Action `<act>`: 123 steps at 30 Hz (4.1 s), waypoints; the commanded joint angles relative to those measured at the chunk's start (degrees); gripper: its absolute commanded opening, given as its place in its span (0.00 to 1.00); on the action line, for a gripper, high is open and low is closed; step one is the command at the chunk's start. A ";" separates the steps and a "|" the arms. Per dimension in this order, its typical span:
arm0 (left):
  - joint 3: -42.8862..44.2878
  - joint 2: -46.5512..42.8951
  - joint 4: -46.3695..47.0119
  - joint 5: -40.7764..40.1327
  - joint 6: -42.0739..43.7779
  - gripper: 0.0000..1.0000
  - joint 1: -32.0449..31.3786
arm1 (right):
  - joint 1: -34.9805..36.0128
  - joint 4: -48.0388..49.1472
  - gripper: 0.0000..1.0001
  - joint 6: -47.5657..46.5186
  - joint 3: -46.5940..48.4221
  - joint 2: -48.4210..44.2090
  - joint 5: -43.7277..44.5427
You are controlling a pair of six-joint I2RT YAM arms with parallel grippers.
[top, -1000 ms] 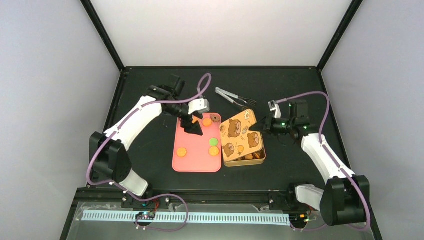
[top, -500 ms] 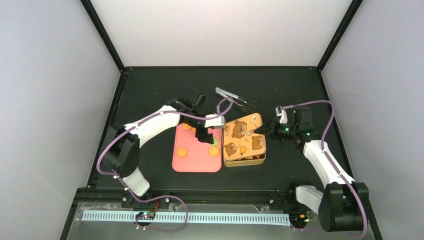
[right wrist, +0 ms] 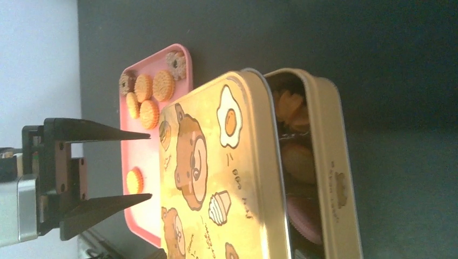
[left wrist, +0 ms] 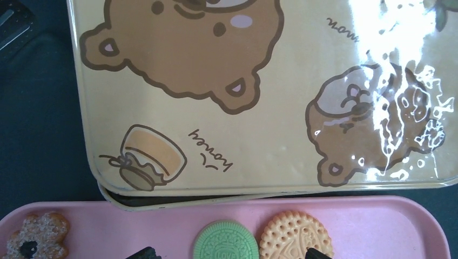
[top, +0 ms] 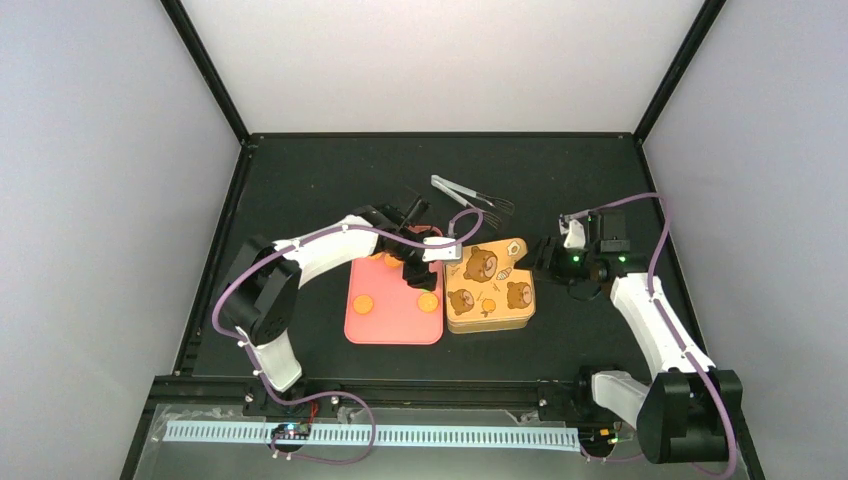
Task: Pack the cookies
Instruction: Place the box lid on the packing box, then press the box lid onto the packing box.
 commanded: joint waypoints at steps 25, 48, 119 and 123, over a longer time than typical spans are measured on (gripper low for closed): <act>8.96 0.89 -4.76 4.57 -6.98 0.73 -0.41 | 13.25 -7.21 0.60 -3.15 3.95 7.54 24.54; 9.39 4.28 2.43 -1.13 -9.56 0.72 -4.69 | 21.25 -5.70 0.60 -4.65 4.62 11.06 28.73; -1.25 3.81 2.69 -12.71 -3.24 0.72 -6.89 | 12.10 17.75 0.27 5.09 4.05 25.14 12.46; -0.88 2.35 1.52 -11.97 -3.88 0.71 -5.66 | 12.11 16.06 0.37 5.51 6.54 20.82 11.10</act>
